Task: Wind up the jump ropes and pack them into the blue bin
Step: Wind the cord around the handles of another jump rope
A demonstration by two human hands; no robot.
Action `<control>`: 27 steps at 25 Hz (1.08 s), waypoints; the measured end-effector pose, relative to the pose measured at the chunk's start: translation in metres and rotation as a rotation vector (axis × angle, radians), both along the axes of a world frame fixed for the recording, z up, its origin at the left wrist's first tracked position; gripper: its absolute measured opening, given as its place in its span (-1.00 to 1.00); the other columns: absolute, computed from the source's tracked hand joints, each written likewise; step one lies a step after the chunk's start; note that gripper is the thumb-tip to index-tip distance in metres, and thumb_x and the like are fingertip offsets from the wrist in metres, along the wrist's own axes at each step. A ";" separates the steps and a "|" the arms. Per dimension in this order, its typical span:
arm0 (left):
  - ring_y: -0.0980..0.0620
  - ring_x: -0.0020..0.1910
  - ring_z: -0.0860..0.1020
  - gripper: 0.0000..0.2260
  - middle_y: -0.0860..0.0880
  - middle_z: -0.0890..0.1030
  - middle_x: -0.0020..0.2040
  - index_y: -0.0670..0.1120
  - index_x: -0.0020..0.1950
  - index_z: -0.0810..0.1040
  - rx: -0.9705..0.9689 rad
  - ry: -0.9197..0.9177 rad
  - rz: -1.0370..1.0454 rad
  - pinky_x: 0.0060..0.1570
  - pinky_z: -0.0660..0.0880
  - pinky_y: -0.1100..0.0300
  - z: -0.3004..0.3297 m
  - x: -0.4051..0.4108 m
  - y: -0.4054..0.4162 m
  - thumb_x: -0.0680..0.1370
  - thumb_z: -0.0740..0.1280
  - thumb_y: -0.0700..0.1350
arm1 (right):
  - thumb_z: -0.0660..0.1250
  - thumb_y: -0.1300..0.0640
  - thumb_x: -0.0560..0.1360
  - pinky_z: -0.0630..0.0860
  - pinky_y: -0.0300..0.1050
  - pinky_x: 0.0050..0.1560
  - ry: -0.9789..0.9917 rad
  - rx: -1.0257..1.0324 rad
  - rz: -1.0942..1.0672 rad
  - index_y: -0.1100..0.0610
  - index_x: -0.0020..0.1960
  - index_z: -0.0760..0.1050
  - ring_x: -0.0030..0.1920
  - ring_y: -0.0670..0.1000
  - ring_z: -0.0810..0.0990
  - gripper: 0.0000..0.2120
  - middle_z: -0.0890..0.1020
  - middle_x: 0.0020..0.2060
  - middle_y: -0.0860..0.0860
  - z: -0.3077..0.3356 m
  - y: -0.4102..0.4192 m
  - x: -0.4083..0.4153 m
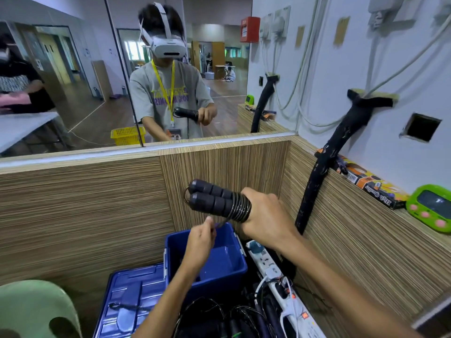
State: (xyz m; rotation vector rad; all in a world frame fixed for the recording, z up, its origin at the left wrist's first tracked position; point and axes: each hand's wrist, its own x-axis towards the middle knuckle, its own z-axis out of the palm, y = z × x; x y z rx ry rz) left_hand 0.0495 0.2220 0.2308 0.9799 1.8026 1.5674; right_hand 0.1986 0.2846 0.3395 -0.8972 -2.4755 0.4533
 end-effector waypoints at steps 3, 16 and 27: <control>0.26 -0.43 0.36 -0.66 0.16 0.40 -0.37 0.07 -0.30 0.38 -0.062 0.120 -0.032 -0.34 0.37 0.28 0.015 -0.031 0.018 0.63 0.17 -0.25 | 0.40 0.27 0.35 0.59 -0.01 -0.27 -0.005 0.044 0.096 -0.01 -0.11 0.39 -0.33 -0.03 0.57 -0.73 0.56 -0.34 -0.07 0.003 -0.004 0.007; 0.10 -0.55 0.36 -0.50 0.06 0.37 -0.51 -0.08 -0.43 0.38 -0.139 1.496 -0.139 -0.45 0.38 0.19 0.173 0.011 0.024 0.66 0.02 0.05 | 0.29 0.33 0.46 0.55 0.00 -0.20 -0.314 0.257 0.002 0.13 0.21 0.39 -0.16 0.15 0.64 -0.65 0.55 -0.20 0.02 -0.008 -0.002 0.019; -0.02 -0.40 0.51 -0.54 -0.04 0.53 -0.39 -0.13 -0.33 0.47 -0.191 0.748 0.043 -0.37 0.46 0.15 0.170 0.009 0.012 0.66 0.08 0.06 | 0.32 0.22 0.53 0.27 -0.25 -0.44 -0.177 0.212 -0.143 0.14 0.13 0.33 -0.30 0.02 0.50 -0.77 0.44 -0.21 -0.03 0.006 0.007 0.003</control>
